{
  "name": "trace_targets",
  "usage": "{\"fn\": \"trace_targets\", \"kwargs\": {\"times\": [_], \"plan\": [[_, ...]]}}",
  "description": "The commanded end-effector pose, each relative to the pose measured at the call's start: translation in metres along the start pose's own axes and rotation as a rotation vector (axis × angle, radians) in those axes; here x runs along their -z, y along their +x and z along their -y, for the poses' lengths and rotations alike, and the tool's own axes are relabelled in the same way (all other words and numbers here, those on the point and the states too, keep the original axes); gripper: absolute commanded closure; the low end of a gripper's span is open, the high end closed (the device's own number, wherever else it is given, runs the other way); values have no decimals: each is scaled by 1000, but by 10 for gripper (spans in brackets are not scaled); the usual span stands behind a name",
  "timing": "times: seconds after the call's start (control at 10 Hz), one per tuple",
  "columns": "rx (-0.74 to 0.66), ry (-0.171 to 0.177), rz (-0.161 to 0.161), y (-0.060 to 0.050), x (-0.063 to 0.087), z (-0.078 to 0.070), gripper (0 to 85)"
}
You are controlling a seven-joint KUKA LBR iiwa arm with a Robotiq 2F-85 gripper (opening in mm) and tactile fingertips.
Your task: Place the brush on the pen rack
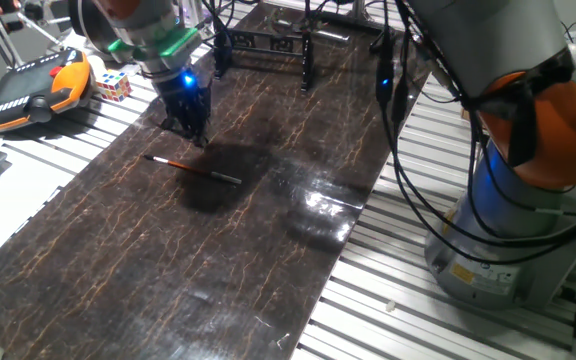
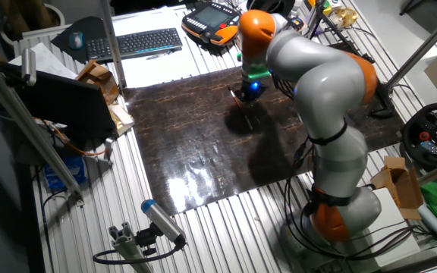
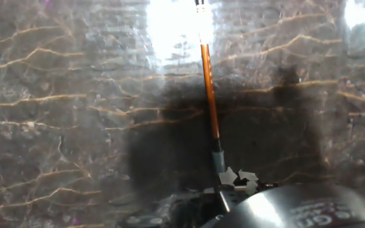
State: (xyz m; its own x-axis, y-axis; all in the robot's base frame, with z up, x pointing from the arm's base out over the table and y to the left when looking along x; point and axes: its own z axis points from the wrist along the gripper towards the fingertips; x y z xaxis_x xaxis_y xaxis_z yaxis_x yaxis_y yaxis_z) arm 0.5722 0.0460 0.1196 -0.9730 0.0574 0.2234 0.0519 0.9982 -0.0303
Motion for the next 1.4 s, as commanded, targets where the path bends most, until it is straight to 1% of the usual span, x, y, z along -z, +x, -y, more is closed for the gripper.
{"fn": "trace_targets", "kwargs": {"times": [0.0, 0.1, 0.2, 0.4, 0.5, 0.6, 0.7, 0.8, 0.9, 1.0, 1.1, 1.3], "plan": [[-20, -5, -28, 0, 0, 0, 840], [-36, 11, -34, 1, 1, 0, 840], [-37, 16, -26, -1, -1, -2, 840], [-31, 8, 5, -16, -16, -4, 823], [-30, 4, 37, -22, -23, -4, 753], [-23, 12, 55, -28, -30, -4, 670], [-12, 12, 56, -33, -36, -4, 590], [-3, 13, 55, -35, -40, -4, 530], [4, 3, 46, -37, -45, -4, 500], [17, 0, 40, -39, -50, -5, 487], [27, -12, 38, -42, -54, -4, 483], [38, -19, 45, -47, -61, -3, 480]]}}
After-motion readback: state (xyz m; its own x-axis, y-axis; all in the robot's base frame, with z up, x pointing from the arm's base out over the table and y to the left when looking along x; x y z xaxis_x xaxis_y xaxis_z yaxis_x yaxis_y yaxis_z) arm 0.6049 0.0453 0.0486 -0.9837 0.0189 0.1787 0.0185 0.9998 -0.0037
